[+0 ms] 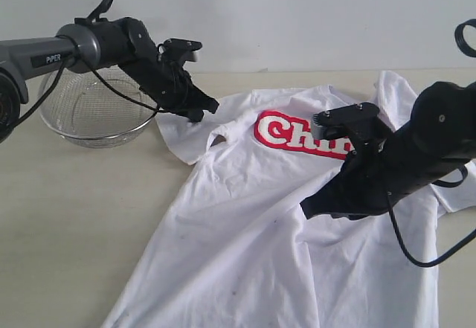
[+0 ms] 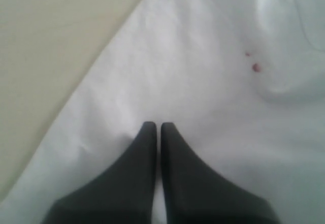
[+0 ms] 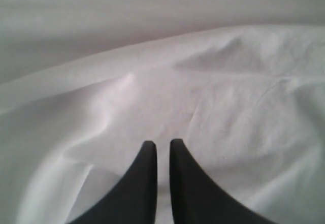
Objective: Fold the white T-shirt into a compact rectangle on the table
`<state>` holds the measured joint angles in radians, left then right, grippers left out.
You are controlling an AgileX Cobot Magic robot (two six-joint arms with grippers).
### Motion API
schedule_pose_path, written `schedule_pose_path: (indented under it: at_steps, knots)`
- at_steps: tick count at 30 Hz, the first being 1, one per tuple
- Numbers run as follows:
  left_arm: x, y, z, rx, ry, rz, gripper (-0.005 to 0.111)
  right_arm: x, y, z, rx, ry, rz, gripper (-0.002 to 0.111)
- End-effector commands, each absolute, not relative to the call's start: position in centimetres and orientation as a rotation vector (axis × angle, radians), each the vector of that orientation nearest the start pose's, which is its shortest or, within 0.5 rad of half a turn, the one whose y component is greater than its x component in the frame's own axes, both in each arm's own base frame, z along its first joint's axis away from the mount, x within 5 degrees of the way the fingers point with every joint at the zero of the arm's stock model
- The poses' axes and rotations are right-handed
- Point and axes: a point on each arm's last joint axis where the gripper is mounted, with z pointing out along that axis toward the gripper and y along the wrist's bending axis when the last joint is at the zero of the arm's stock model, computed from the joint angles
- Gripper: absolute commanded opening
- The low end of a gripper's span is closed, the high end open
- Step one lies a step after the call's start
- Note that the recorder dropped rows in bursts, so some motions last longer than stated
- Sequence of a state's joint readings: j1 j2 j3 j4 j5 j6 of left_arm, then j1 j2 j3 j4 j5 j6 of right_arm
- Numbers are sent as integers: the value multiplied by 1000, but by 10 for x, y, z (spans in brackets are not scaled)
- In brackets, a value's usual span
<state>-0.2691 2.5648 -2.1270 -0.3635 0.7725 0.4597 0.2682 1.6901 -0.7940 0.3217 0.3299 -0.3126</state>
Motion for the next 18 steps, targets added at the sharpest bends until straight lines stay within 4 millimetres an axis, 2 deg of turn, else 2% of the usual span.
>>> schedule_pose_path:
  at_steps: [1,2,6,11,14,15,18]
  knots:
    - [516,-155,94,706,2606,-245,5,288,82,154,-370,2664,202,4]
    - [518,-148,93,685,2621,-188,5,290,76,154,-349,2665,191,4]
    - [522,-127,93,632,2642,-172,5,292,62,154,-306,2670,168,4]
    - [528,-92,92,537,2686,-138,5,294,58,154,-293,2667,159,4]
    - [528,-91,94,516,2680,-162,5,294,58,154,-293,2661,156,4]
    - [527,-95,96,495,2685,-221,5,295,58,154,-291,2651,153,4]
    - [526,-105,112,537,2627,-337,5,298,58,156,-282,2615,143,4]
